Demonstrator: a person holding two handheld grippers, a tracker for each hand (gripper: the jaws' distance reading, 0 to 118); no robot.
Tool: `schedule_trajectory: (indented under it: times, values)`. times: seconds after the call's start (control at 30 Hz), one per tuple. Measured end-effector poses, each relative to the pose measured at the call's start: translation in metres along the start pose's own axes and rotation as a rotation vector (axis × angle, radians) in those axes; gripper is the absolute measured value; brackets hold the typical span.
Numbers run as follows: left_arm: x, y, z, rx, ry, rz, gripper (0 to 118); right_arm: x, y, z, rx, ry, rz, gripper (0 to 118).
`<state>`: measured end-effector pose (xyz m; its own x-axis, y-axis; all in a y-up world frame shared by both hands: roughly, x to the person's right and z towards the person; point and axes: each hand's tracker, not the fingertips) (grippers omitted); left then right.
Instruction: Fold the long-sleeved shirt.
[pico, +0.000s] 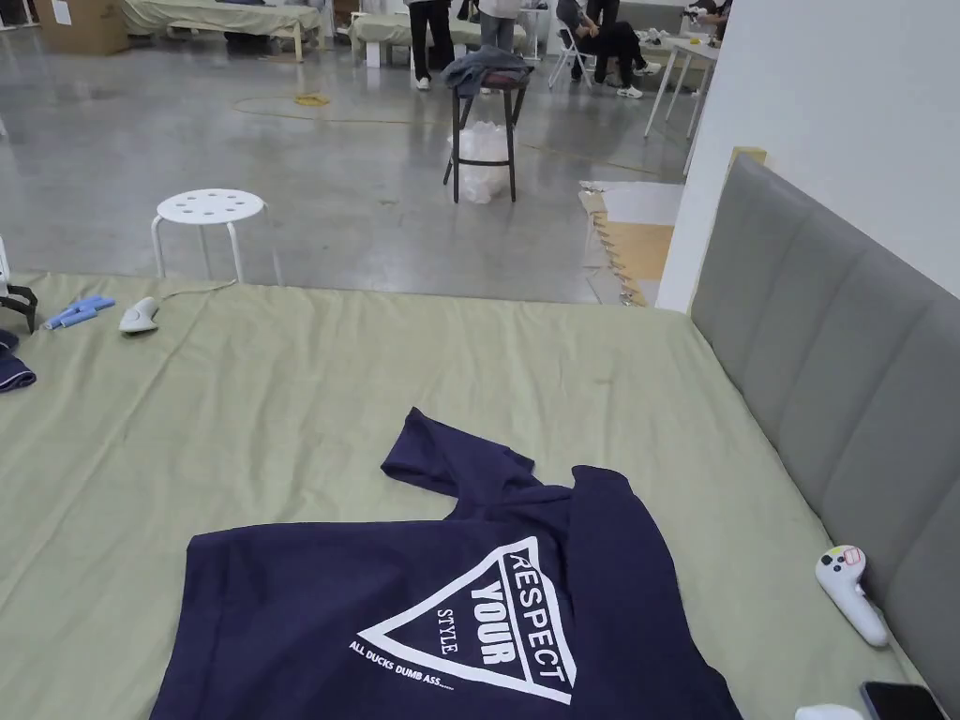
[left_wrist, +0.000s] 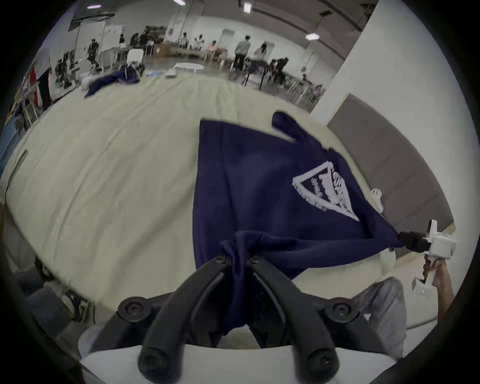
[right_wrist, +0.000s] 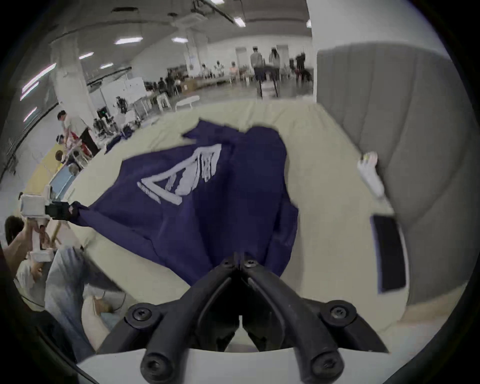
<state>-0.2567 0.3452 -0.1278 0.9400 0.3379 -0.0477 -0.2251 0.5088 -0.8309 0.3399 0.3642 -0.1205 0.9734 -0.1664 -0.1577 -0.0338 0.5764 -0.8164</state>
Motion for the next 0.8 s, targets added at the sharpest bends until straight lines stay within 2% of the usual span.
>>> schedule_trajectory:
  times: [0.03, 0.1, 0.17, 0.23, 0.43, 0.47, 0.5, 0.53, 0.57, 0.6, 0.63, 0.67, 0.73, 0.8]
  values:
    - [-0.004, -0.003, 0.001, 0.004, 0.003, 0.001, 13, 0.002, -0.008, -0.005, -0.027, -0.008, -0.017, 0]
    - [-0.007, -0.010, 0.001, -0.022, 0.017, -0.020, 13, 0.001, -0.016, -0.013, -0.126, 0.008, -0.002, 0]
    - [-0.008, -0.015, 0.003, -0.057, 0.033, -0.050, 13, -0.009, -0.019, -0.015, -0.133, -0.028, 0.031, 0]
    - [-0.013, -0.016, 0.003, -0.064, 0.060, -0.088, 13, -0.011, -0.017, -0.021, -0.157, -0.018, 0.027, 0]
    - [-0.017, -0.023, -0.003, -0.111, 0.054, -0.066, 13, -0.015, -0.021, -0.047, -0.250, -0.057, 0.059, 0]
    - [-0.021, -0.025, 0.001, -0.106, 0.053, -0.055, 18, -0.014, -0.020, -0.051, -0.257, -0.058, 0.056, 0]
    - [-0.020, -0.028, 0.001, -0.098, 0.055, -0.060, 31, -0.012, -0.020, -0.054, -0.258, -0.056, 0.046, 2]
    - [-0.017, -0.029, 0.004, -0.096, 0.075, -0.080, 59, -0.011, -0.020, -0.053, -0.250, -0.064, 0.038, 22]
    - [-0.016, -0.029, 0.006, -0.089, 0.100, -0.109, 98, -0.011, -0.020, -0.051, -0.242, -0.067, 0.028, 76]
    - [-0.021, -0.025, 0.005, -0.070, 0.105, -0.118, 111, -0.010, -0.016, -0.048, -0.217, -0.060, 0.018, 109]
    - [-0.020, -0.022, 0.016, 0.001, 0.152, -0.157, 107, -0.009, -0.011, -0.043, -0.168, -0.067, 0.010, 118]
    - [-0.017, -0.017, 0.022, 0.020, 0.110, -0.149, 104, -0.003, 0.001, -0.031, -0.045, -0.051, -0.020, 114]
    - [-0.015, 0.005, 0.027, 0.079, 0.148, -0.139, 107, -0.004, 0.028, -0.002, 0.045, -0.077, -0.052, 115]
    - [-0.005, 0.027, 0.026, 0.191, 0.187, -0.132, 108, -0.005, 0.056, 0.006, 0.184, -0.132, -0.025, 114]
